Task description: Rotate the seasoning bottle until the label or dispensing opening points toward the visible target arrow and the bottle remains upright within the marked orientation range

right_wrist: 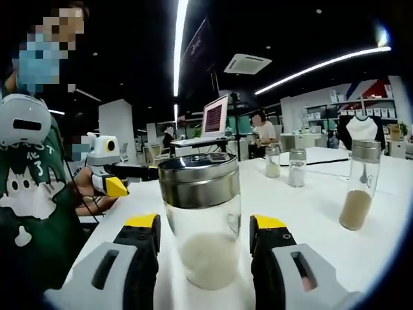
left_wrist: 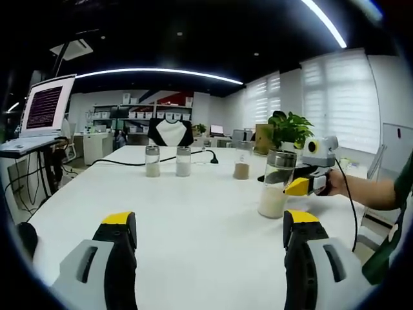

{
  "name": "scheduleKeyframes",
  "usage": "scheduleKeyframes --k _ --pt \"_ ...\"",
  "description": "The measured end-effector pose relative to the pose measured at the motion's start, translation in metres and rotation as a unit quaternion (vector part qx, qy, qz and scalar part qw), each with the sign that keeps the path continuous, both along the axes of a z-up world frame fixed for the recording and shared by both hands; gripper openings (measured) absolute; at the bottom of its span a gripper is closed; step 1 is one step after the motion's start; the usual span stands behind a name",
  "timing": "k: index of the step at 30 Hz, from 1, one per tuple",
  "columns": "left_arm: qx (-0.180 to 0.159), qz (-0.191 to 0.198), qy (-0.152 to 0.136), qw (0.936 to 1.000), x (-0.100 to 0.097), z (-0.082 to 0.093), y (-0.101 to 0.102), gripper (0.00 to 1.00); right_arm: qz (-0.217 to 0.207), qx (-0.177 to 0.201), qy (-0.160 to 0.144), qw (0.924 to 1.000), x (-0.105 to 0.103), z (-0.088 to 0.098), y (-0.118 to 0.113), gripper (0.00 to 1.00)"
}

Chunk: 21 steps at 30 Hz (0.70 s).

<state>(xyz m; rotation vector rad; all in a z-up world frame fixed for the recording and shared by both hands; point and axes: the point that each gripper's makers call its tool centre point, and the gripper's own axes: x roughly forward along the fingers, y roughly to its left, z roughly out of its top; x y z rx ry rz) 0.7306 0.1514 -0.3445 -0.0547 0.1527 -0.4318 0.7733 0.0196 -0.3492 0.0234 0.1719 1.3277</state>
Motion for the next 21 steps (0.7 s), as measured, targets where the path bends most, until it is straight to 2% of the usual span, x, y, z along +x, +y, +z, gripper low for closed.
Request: scheduleKeyframes --k 4,9,11,14,15,21 --pt "0.006 0.000 -0.005 1.0000 0.000 0.002 0.001 1.00 0.015 0.004 0.011 0.9998 0.001 -0.001 0.006 0.54" --pt "0.001 0.003 -0.004 1.0000 0.001 0.001 0.003 1.00 0.023 -0.007 0.004 0.9997 0.001 -0.006 0.011 0.47" --pt "0.000 0.004 -0.005 1.0000 0.001 0.001 0.004 1.00 0.026 -0.006 0.014 0.9996 0.000 -0.007 0.011 0.47" --pt "-0.004 0.005 -0.003 1.0000 0.001 0.000 0.005 1.00 0.024 -0.008 -0.001 0.9997 0.000 -0.007 0.010 0.46" --pt "-0.004 0.006 -0.002 1.0000 0.001 0.000 0.006 1.00 0.027 -0.014 -0.016 0.9994 0.000 -0.008 0.010 0.45" --pt "-0.004 0.008 -0.002 1.0000 0.001 0.001 0.006 1.00 0.028 -0.018 -0.029 0.9990 0.000 -0.008 0.010 0.44"
